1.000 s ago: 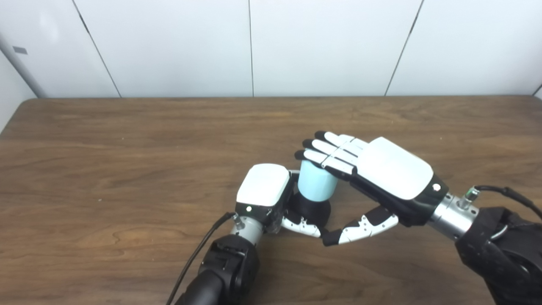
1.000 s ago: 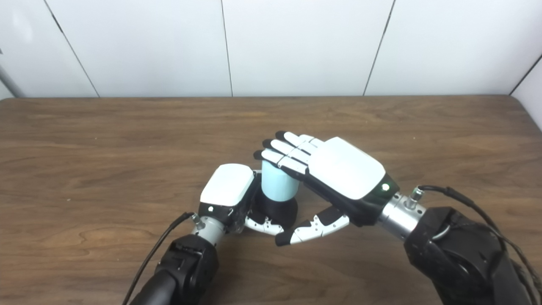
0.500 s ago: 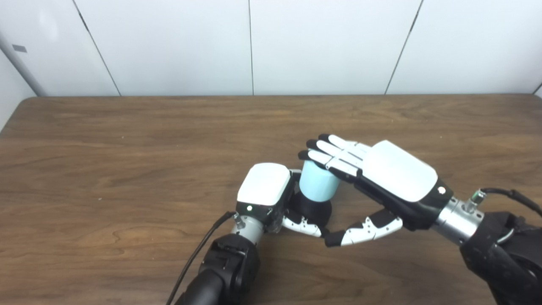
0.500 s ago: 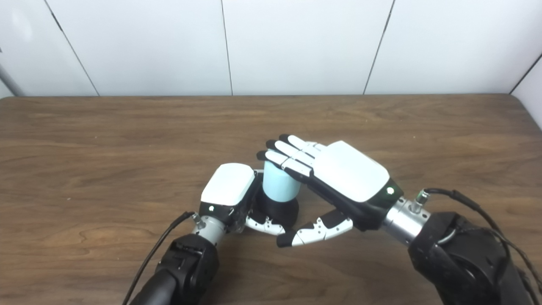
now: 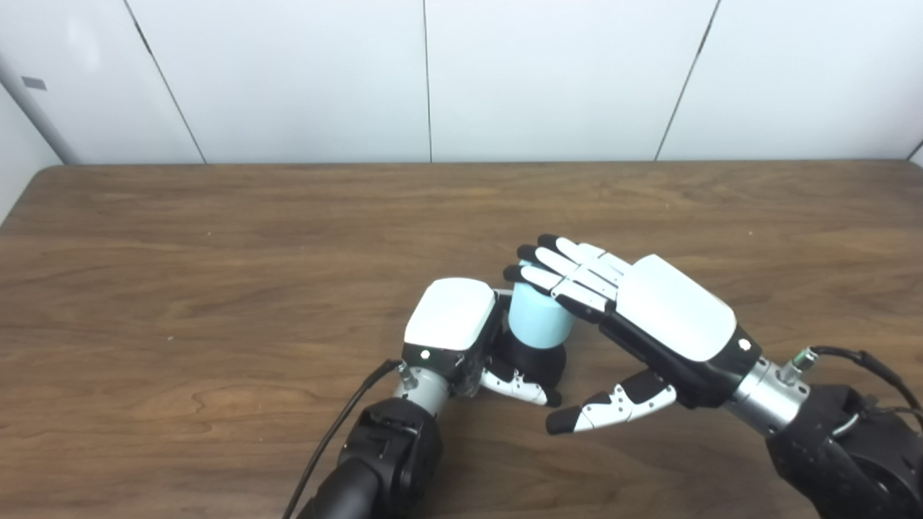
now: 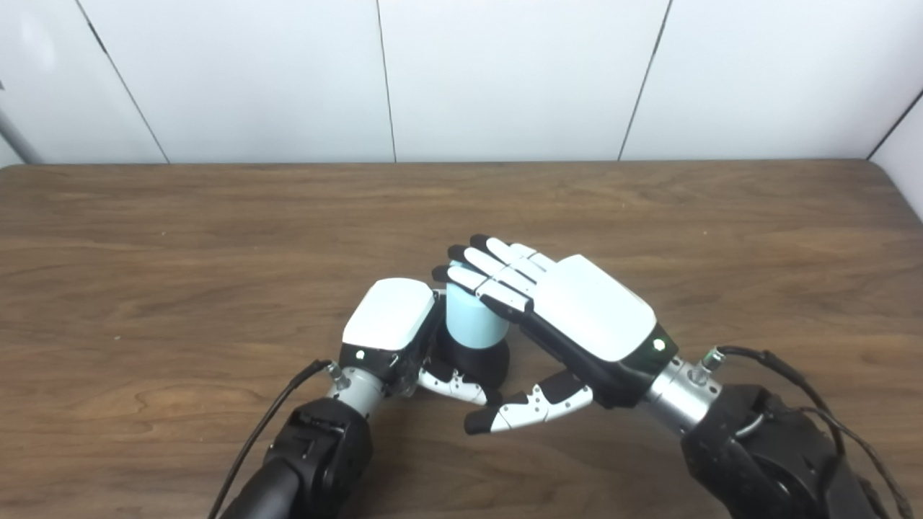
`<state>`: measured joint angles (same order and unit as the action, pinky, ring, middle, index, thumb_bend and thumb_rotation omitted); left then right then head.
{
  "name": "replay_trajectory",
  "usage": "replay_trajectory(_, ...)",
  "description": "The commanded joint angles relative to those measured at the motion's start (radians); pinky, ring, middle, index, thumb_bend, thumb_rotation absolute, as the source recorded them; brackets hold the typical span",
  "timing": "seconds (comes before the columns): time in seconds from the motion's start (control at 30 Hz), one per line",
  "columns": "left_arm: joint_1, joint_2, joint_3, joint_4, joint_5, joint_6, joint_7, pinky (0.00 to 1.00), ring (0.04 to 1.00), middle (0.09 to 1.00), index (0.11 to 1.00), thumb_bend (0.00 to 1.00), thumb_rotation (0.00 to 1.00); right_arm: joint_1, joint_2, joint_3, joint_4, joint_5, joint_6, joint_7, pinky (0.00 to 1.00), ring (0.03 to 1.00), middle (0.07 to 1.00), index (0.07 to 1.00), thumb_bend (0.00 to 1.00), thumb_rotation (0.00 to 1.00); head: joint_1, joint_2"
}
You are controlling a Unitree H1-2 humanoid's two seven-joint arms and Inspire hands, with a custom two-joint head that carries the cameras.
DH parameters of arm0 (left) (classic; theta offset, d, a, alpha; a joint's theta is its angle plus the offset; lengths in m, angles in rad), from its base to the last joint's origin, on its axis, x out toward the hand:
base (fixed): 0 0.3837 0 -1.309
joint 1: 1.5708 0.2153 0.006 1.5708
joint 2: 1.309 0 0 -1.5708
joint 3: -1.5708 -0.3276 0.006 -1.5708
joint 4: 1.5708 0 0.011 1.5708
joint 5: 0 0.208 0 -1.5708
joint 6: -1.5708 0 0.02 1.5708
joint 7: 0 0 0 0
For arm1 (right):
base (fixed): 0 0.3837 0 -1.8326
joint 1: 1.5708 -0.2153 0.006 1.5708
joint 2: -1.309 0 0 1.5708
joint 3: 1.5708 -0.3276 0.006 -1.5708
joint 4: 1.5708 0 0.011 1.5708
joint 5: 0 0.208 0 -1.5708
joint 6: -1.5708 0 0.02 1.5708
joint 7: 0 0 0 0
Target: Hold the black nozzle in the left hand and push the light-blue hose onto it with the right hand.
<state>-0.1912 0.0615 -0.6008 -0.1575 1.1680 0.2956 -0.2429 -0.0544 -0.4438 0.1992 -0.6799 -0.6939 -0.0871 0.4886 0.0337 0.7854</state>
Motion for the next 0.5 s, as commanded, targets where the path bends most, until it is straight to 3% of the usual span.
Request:
replay_trajectory(0.0,0.040,0.003,-0.019,0.015,-0.041,-0.016,-0.059,0.43,0.499,0.471,0.483,0.52,0.00,0.038,-0.028,0.024,0.042,-0.018,-0.009,0.049,0.88,0.951,0.931,0.890,0.60,0.85,0.001,0.002)
replay_trajectory(0.47,0.036,0.011,-0.017,0.005,-0.052,-0.014,-0.078,0.44,0.510,0.508,0.480,0.52,0.00,0.045,-0.060,0.045,0.078,-0.030,0.000,0.021,0.86,0.938,0.913,0.882,0.59,0.81,0.000,0.008)
